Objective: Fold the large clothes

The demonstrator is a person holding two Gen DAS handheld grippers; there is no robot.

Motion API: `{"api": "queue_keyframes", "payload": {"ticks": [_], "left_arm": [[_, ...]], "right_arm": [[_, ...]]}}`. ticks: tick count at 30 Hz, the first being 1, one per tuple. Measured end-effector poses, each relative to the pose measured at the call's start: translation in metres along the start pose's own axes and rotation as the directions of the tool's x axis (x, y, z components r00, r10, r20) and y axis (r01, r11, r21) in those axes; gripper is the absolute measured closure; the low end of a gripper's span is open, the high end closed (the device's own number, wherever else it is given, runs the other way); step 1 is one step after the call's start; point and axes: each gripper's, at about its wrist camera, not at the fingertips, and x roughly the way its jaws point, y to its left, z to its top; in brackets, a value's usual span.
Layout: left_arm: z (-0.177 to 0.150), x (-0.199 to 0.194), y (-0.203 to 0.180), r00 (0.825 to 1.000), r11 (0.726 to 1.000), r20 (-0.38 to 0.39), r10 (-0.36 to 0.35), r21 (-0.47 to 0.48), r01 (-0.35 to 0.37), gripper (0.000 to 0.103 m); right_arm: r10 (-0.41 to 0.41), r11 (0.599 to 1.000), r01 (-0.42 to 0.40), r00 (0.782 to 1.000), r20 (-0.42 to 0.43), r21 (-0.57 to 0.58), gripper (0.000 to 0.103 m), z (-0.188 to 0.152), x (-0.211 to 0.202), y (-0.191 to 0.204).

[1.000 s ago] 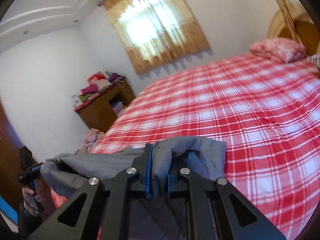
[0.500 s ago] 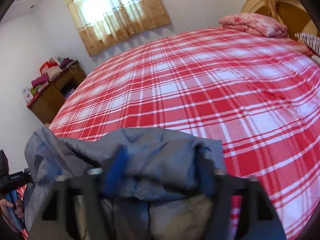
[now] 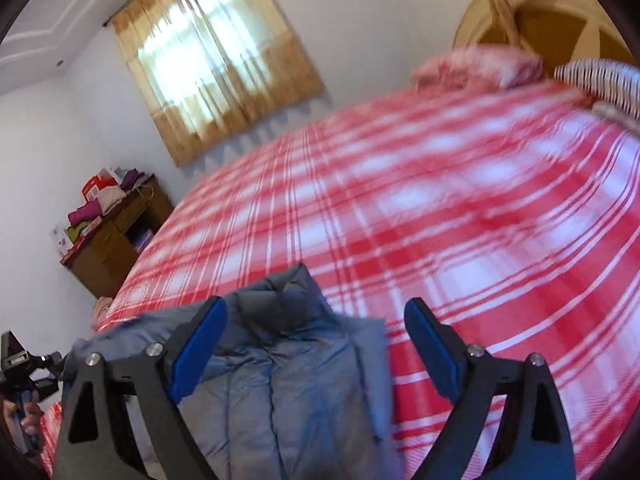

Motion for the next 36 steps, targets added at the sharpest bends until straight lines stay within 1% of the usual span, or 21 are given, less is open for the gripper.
{"api": "queue_keyframes", "payload": {"ticks": [2,3,4,5,7,9,10,11,12,14,16,17,19,21,22,25,26,29,32,34,36], "left_arm": [[0.002,0.000,-0.013,1.000,0.999,0.001,0.018,0.041,-0.018,0.063],[0.004,0.001,-0.022,0.995,0.992,0.023,0.096,0.082,-0.097,0.063],[0.004,0.000,-0.028,0.986,0.980,0.049,0.162,0.109,-0.167,0.063],[0.006,-0.004,-0.039,0.955,0.947,0.110,0.274,0.142,-0.288,0.063],[0.010,-0.014,-0.055,0.888,0.882,0.220,0.403,0.165,-0.441,0.063],[0.012,-0.026,-0.061,0.860,0.865,0.259,0.438,0.137,-0.482,0.063],[0.009,-0.029,-0.064,0.856,0.865,0.268,0.443,0.122,-0.486,0.063],[0.002,-0.031,-0.070,0.862,0.870,0.274,0.427,0.134,-0.474,0.063],[-0.011,-0.024,-0.084,0.872,0.865,0.270,0.408,0.192,-0.463,0.063],[-0.039,0.000,-0.107,0.884,0.839,0.244,0.400,0.291,-0.460,0.063],[-0.073,0.038,-0.128,0.907,0.833,0.210,0.364,0.362,-0.418,0.063],[-0.083,0.053,-0.131,0.912,0.831,0.201,0.357,0.376,-0.409,0.063],[-0.097,0.092,-0.132,0.906,0.817,0.181,0.382,0.392,-0.423,0.063],[-0.100,0.132,-0.123,0.910,0.824,0.115,0.399,0.390,-0.411,0.063],[-0.100,0.145,-0.118,0.909,0.823,0.104,0.403,0.393,-0.410,0.063],[-0.096,0.164,-0.098,0.897,0.810,0.127,0.423,0.390,-0.437,0.062],[-0.093,0.166,-0.089,0.903,0.823,0.129,0.409,0.375,-0.426,0.062],[-0.089,0.164,-0.067,0.936,0.874,0.133,0.326,0.335,-0.352,0.063],[-0.091,0.167,-0.055,0.954,0.906,0.139,0.265,0.303,-0.296,0.063],[-0.093,0.169,-0.052,0.956,0.911,0.140,0.257,0.294,-0.288,0.063],[-0.094,0.175,-0.053,0.952,0.904,0.135,0.276,0.298,-0.305,0.063]], "right_arm": [[0.031,0.997,-0.031,0.999,-0.011,-0.074,0.021,0.001,-0.008,0.022],[0.049,0.992,-0.051,0.998,-0.027,-0.112,0.024,0.000,-0.008,0.034],[0.072,0.982,-0.078,0.996,-0.044,-0.171,0.034,-0.002,-0.009,0.054],[0.079,0.974,-0.088,0.995,-0.054,-0.207,0.044,-0.004,-0.008,0.066],[0.104,0.954,-0.127,0.990,-0.095,-0.273,0.052,-0.011,-0.002,0.092],[0.132,0.939,-0.163,0.984,-0.123,-0.303,0.056,-0.019,0.004,0.106],[0.141,0.931,-0.178,0.981,-0.135,-0.320,0.057,-0.022,0.009,0.118],[0.152,0.926,-0.193,0.977,-0.147,-0.325,0.057,-0.024,0.015,0.126],[0.165,0.923,-0.212,0.972,-0.170,-0.322,0.057,-0.026,0.023,0.133],[0.166,0.922,-0.230,0.961,-0.220,-0.311,0.058,-0.031,0.046,0.147],[0.122,0.928,-0.195,0.964,-0.236,-0.316,0.058,-0.039,0.072,0.159],[0.089,0.932,-0.167,0.966,-0.244,-0.321,0.061,-0.046,0.088,0.163],[0.049,0.941,-0.141,0.956,-0.289,-0.307,0.068,-0.063,0.117,0.165],[0.011,0.940,-0.112,0.954,-0.300,-0.322,0.071,-0.076,0.135,0.162],[-0.004,0.937,-0.098,0.957,-0.291,-0.334,0.071,-0.081,0.140,0.160],[-0.007,0.945,-0.084,0.961,-0.275,-0.316,0.071,-0.087,0.150,0.148],[0.002,0.951,-0.086,0.962,-0.274,-0.297,0.073,-0.086,0.153,0.143],[0.023,0.961,-0.094,0.965,-0.262,-0.261,0.074,-0.087,0.158,0.135],[0.038,0.960,-0.108,0.964,-0.264,-0.257,0.073,-0.088,0.160,0.135],[0.045,0.963,-0.116,0.959,-0.280,-0.242,0.074,-0.088,0.163,0.133],[0.038,0.964,-0.114,0.953,-0.300,-0.241,0.073,-0.090,0.168,0.134]]}}
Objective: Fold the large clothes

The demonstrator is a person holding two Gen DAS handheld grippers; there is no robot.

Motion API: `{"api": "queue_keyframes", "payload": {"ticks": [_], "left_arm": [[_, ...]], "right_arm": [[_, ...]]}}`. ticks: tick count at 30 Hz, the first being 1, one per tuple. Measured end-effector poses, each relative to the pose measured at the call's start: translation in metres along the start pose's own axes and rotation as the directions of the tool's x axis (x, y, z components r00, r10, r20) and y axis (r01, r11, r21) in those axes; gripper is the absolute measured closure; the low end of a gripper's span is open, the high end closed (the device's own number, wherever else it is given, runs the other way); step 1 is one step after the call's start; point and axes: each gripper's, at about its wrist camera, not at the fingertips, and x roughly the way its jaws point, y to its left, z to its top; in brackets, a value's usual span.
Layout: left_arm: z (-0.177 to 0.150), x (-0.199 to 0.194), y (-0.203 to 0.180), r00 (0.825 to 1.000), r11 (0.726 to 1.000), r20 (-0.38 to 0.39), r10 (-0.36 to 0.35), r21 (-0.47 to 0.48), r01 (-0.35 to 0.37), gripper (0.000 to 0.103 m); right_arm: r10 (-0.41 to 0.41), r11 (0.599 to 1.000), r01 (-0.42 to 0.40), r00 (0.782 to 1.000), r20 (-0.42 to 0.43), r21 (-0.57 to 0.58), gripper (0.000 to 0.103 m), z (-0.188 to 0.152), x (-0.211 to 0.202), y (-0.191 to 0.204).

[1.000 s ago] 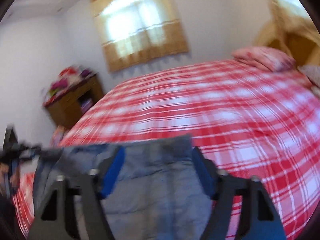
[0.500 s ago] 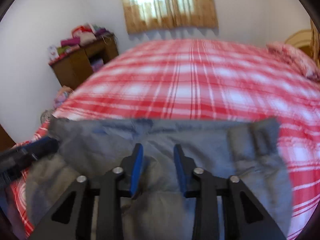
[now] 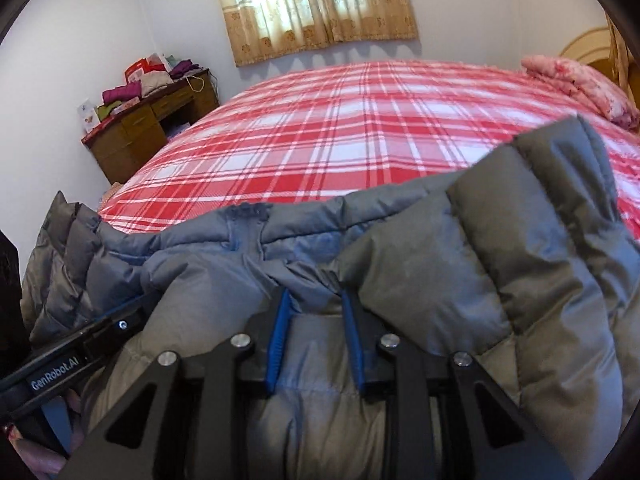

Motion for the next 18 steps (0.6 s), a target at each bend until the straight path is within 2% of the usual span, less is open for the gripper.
{"api": "queue_keyframes", "payload": {"ticks": [5,12,14,16,18], "left_arm": [[0.000,0.007,-0.005,0.999,0.999,-0.007,0.036,0.012,-0.036,0.063],[-0.002,0.010,-0.010,0.997,0.995,-0.013,0.083,0.051,-0.082,0.063],[-0.002,0.011,-0.009,0.996,0.995,-0.013,0.089,0.056,-0.088,0.063],[-0.001,0.012,-0.008,0.996,0.995,-0.013,0.085,0.054,-0.085,0.063],[-0.001,0.013,-0.007,0.996,0.995,-0.014,0.083,0.051,-0.082,0.063]], "right_arm": [[-0.019,1.000,0.019,0.999,-0.036,0.002,0.076,0.000,0.011,0.000],[-0.029,1.000,0.029,0.997,-0.067,-0.007,0.076,0.004,0.002,0.003],[-0.024,1.000,0.024,0.999,-0.022,0.014,0.076,0.010,-0.017,-0.004],[-0.069,0.997,0.067,0.997,0.033,0.043,0.074,0.018,-0.042,-0.020],[-0.139,0.989,0.137,0.990,0.039,0.051,0.074,0.023,-0.053,-0.036]]}}
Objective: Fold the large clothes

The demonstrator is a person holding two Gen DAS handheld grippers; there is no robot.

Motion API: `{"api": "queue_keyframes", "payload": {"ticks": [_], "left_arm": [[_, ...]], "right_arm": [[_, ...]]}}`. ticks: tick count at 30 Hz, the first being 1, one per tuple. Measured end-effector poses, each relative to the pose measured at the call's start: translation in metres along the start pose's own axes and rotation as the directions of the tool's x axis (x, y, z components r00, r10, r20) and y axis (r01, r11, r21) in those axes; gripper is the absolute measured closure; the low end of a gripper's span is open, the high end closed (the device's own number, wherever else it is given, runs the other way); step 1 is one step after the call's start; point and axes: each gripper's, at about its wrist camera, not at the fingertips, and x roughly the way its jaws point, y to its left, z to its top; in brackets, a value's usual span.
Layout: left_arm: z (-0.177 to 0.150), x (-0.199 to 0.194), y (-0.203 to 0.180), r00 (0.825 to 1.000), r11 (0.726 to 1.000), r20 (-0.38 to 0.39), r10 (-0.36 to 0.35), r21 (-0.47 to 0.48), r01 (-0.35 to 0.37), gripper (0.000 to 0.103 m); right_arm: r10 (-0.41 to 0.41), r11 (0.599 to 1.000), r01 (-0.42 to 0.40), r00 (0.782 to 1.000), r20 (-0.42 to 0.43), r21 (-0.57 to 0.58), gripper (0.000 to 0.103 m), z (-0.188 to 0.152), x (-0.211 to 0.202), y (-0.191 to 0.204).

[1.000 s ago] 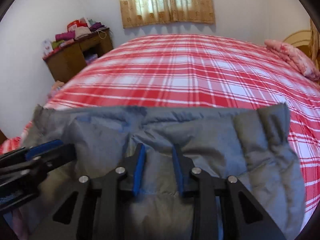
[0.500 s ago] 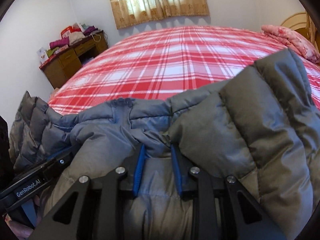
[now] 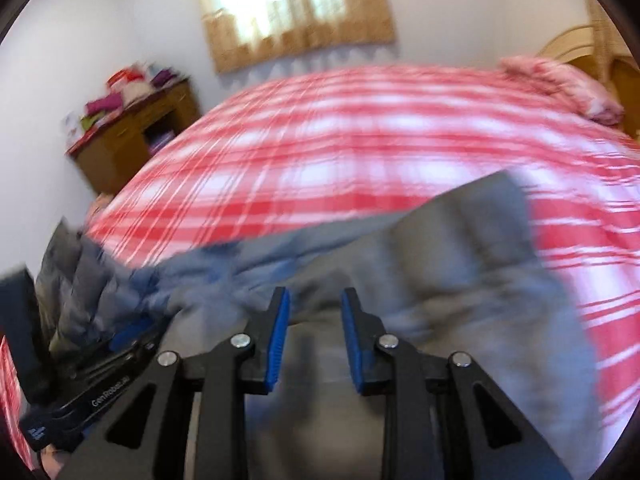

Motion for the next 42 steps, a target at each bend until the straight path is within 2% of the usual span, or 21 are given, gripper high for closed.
{"api": "queue_keyframes", "payload": {"ticks": [1,3,5,8,11,15,19,20,22,23,26,29,31,34,35,36,37,39,42], "left_arm": [[0.001,0.004,-0.004,1.000,1.000,0.000,0.002,0.001,-0.002,0.063],[0.000,0.004,-0.006,1.000,1.000,0.000,0.006,0.005,-0.006,0.063],[0.000,0.003,-0.004,1.000,1.000,0.000,0.005,0.006,-0.005,0.063],[0.001,0.003,-0.005,1.000,1.000,-0.005,0.001,0.012,-0.001,0.063],[0.004,0.002,-0.007,1.000,1.000,-0.021,0.000,0.011,0.000,0.063],[0.018,-0.014,-0.016,0.995,0.997,-0.078,0.054,0.063,-0.050,0.063],[0.036,-0.064,0.000,0.993,0.991,0.039,0.109,0.069,-0.111,0.063],[0.042,-0.073,0.012,0.984,0.985,0.075,0.159,0.060,-0.164,0.061],[0.043,-0.068,0.034,0.966,0.967,0.074,0.247,0.038,-0.250,0.058],[0.041,-0.058,0.050,0.960,0.961,0.044,0.276,0.013,-0.277,0.058],[0.026,-0.037,0.073,0.965,0.965,0.014,0.263,-0.026,-0.263,0.058],[0.015,-0.023,0.064,0.955,0.956,0.058,0.292,0.017,-0.293,0.057],[0.014,-0.014,0.063,0.952,0.952,0.047,0.301,0.033,-0.303,0.056],[0.018,-0.011,0.076,0.965,0.965,0.035,0.262,0.000,-0.262,0.056],[0.018,-0.011,0.080,0.969,0.970,0.036,0.245,-0.016,-0.244,0.056],[0.017,-0.012,0.080,0.971,0.971,0.038,0.237,-0.023,-0.236,0.055],[0.015,-0.015,0.078,0.971,0.972,0.040,0.234,-0.025,-0.233,0.055],[0.016,-0.014,0.076,0.970,0.971,0.036,0.239,-0.020,-0.239,0.055],[0.016,-0.025,0.074,0.973,0.973,0.013,0.229,0.016,-0.230,0.055]], "right_arm": [[-0.056,0.998,0.056,0.998,-0.010,-0.006,0.074,0.001,-0.001,-0.014],[-0.108,0.994,0.109,0.993,-0.051,0.012,0.074,-0.006,0.008,-0.036],[-0.093,0.994,0.097,0.993,-0.078,0.042,0.076,-0.018,0.020,-0.052],[-0.086,0.995,0.087,0.996,-0.023,0.050,0.076,-0.030,0.024,-0.055],[-0.071,0.995,0.073,0.997,-0.024,0.064,0.076,-0.030,0.032,-0.059],[-0.047,0.995,0.049,0.999,-0.027,0.092,0.077,-0.034,0.029,-0.065],[-0.053,0.995,0.055,0.998,-0.028,0.086,0.077,-0.032,0.028,-0.063],[-0.051,0.995,0.054,0.998,-0.029,0.087,0.076,-0.032,0.028,-0.063],[-0.050,0.995,0.052,0.998,-0.029,0.088,0.076,-0.033,0.028,-0.062],[-0.051,0.995,0.054,0.998,-0.030,0.087,0.076,-0.033,0.028,-0.062],[-0.061,0.995,0.064,0.998,-0.034,0.074,0.075,-0.031,0.028,-0.059],[-0.076,0.995,0.079,0.996,-0.040,0.060,0.075,-0.031,0.029,-0.056],[-0.086,0.995,0.089,0.995,-0.052,0.056,0.075,-0.030,0.030,-0.054],[-0.162,0.987,0.163,0.983,-0.084,-0.005,0.075,-0.024,0.021,-0.041],[-0.161,0.987,0.160,0.986,-0.033,-0.030,0.071,-0.022,0.002,-0.027],[-0.133,0.991,0.133,0.991,0.005,-0.034,0.071,-0.023,-0.011,-0.018],[-0.071,0.997,0.073,0.996,0.047,-0.041,0.071,-0.023,-0.032,-0.001],[0.008,0.999,-0.004,0.997,0.071,-0.052,0.071,-0.024,-0.054,0.026],[0.133,0.988,-0.126,0.988,0.082,-0.084,0.071,-0.038,-0.076,0.071]]}}
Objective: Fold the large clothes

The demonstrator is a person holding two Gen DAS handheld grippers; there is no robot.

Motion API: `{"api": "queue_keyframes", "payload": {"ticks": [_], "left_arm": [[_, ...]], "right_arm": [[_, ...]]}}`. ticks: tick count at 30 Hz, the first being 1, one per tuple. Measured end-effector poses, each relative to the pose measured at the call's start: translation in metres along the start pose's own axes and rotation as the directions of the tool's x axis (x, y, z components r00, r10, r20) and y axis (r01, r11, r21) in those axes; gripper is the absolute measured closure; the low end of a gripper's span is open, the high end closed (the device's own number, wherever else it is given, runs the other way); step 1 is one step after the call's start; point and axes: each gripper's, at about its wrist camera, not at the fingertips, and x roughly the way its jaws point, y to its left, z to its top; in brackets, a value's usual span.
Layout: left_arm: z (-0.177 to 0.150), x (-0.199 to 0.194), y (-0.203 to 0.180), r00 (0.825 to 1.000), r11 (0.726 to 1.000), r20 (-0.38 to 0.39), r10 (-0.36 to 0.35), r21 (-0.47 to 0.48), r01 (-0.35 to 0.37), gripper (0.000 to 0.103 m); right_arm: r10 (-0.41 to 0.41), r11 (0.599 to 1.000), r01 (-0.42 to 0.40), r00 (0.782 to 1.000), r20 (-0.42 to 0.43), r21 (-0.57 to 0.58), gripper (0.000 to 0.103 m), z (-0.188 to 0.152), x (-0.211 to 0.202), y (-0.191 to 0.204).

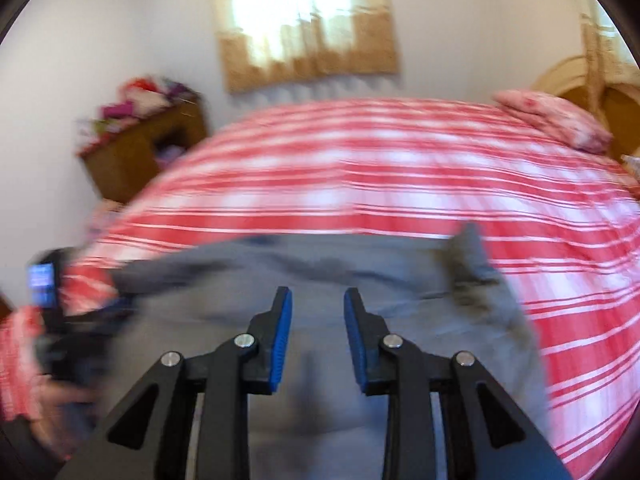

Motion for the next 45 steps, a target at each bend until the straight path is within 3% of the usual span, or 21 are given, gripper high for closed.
{"api": "queue_keyframes", "payload": {"ticks": [4,7,10,13,16,18,20,23,28,31,33,37,40,42,43,44,45], "left_arm": [[-0.012,-0.060,0.021,0.995,0.998,0.088,-0.049,-0.029,0.051,0.055],[-0.031,-0.098,0.045,0.991,0.991,0.109,-0.081,-0.097,0.092,0.053],[-0.058,-0.118,0.064,0.989,0.982,0.111,-0.096,-0.152,0.113,0.049],[-0.080,-0.113,0.075,0.987,0.957,0.094,-0.134,-0.248,0.153,0.049],[-0.106,-0.108,0.082,0.966,0.893,0.128,-0.223,-0.370,0.255,0.048],[-0.115,-0.103,0.077,0.954,0.871,0.133,-0.269,-0.389,0.300,0.048],[-0.119,-0.095,0.064,0.947,0.868,0.107,-0.304,-0.379,0.322,0.043],[-0.126,-0.092,0.055,0.940,0.859,0.133,-0.313,-0.383,0.340,0.035],[-0.132,-0.100,0.057,0.901,0.778,0.142,-0.409,-0.462,0.426,0.034],[-0.145,-0.107,0.054,0.904,0.782,0.143,-0.402,-0.459,0.421,0.034],[-0.151,-0.108,0.052,0.899,0.770,0.160,-0.409,-0.468,0.433,0.034],[-0.140,-0.094,0.042,0.891,0.764,0.161,-0.425,-0.464,0.448,0.032],[-0.127,-0.082,0.029,0.864,0.731,0.168,-0.475,-0.471,0.493,0.030],[-0.124,-0.080,0.023,0.835,0.693,0.203,-0.511,-0.478,0.540,0.034],[-0.121,-0.082,0.022,0.813,0.665,0.234,-0.533,-0.477,0.574,0.041],[-0.116,-0.086,0.019,0.789,0.645,0.258,-0.558,-0.463,0.608,0.061],[-0.109,-0.090,0.015,0.767,0.640,0.265,-0.584,-0.431,0.636,0.068]], "right_arm": [[0.045,0.999,-0.045,0.997,-0.055,-0.004,0.071,-0.027,0.013,0.025],[0.031,0.999,-0.027,0.989,-0.147,0.031,0.071,-0.051,0.045,0.023],[0.001,1.000,0.001,0.991,-0.137,0.020,0.074,-0.066,0.056,0.020],[-0.052,0.997,0.045,0.992,-0.114,-0.068,0.074,-0.075,0.058,0.031],[-0.060,0.995,0.050,0.992,-0.114,-0.087,0.074,-0.076,0.057,0.031],[-0.055,0.996,0.045,0.992,-0.117,-0.082,0.074,-0.077,0.057,0.029],[-0.053,0.996,0.043,0.991,-0.122,-0.080,0.074,-0.076,0.058,0.027],[-0.047,0.997,0.037,0.991,-0.128,-0.075,0.074,-0.076,0.059,0.026],[-0.009,0.999,0.003,0.990,-0.138,-0.047,0.074,-0.074,0.062,0.018],[0.010,0.999,-0.015,0.991,-0.136,-0.033,0.074,-0.072,0.064,0.013],[0.016,0.999,-0.020,0.991,-0.136,-0.029,0.074,-0.073,0.065,0.010],[0.018,0.999,-0.022,0.990,-0.137,-0.028,0.074,-0.073,0.065,0.010],[0.028,0.999,-0.030,0.989,-0.144,-0.016,0.074,-0.073,0.065,0.006],[0.047,0.999,-0.046,0.987,-0.152,0.010,0.074,-0.072,0.065,0.003],[0.062,0.998,-0.057,0.986,-0.158,0.035,0.074,-0.072,0.065,-0.001],[0.077,0.996,-0.067,0.983,-0.164,0.064,0.074,-0.071,0.065,-0.003],[0.095,0.992,-0.078,0.981,-0.172,0.104,0.074,-0.070,0.065,-0.007]]}}
